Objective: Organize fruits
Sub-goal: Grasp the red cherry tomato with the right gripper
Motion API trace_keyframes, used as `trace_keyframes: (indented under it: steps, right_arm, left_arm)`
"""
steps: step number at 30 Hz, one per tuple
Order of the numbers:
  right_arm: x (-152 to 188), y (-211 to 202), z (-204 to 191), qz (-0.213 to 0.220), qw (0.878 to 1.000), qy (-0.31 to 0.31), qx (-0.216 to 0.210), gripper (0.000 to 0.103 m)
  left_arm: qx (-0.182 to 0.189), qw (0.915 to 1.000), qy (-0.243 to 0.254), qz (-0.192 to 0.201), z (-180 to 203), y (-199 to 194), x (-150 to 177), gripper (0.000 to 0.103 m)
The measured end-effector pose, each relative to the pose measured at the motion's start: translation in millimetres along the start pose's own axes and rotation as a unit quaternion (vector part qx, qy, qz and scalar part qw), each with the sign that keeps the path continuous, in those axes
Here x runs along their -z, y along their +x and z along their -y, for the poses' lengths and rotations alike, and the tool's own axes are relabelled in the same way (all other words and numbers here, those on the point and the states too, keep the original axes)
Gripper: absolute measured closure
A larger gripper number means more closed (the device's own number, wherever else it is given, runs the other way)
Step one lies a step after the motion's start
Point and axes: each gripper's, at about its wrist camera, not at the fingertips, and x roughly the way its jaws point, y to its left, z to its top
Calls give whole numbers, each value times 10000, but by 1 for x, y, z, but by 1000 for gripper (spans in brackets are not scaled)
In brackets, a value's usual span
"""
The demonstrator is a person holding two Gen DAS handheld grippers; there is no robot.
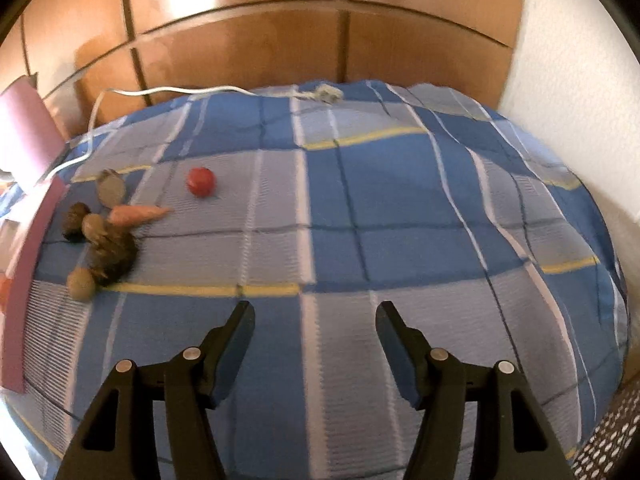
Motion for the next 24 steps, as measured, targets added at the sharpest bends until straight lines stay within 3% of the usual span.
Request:
trace_keyframes:
  steps: [4,9,15,17,19,21,24]
  right_arm:
    - [-20,1,-12,30,9990,108,-435,43]
    - [-57,10,-31,89,9965,135,-814,47]
    - [-86,37,-61,-102,9961,-144,-869,47]
    - [-92,51,-71,-218,9969,-293,-696,47]
    - [-95,65,-77,-353,9966,-343,-655,68]
    - [-94,77,-79,-545,9956,-401,-642,79]
    - [-92,77,-78,-478,9959,-464,-607,79]
  left_arm:
    - [-105,9998,-185,2,-2,-9,16,18]
    - [-121,9996,-264,-44,-3,-10,25,17]
    - [-74,9996,-256,-14,-3,-11,29,16]
    - [-22,9995,-299,20,-4,-12,30,13]
    - [37,9994,-349,6,-6,-12,32,12]
    - [21,9993,-374,39,-6,-13,33,12]
    - [-7,9990,-424,121,-8,-15,33,10]
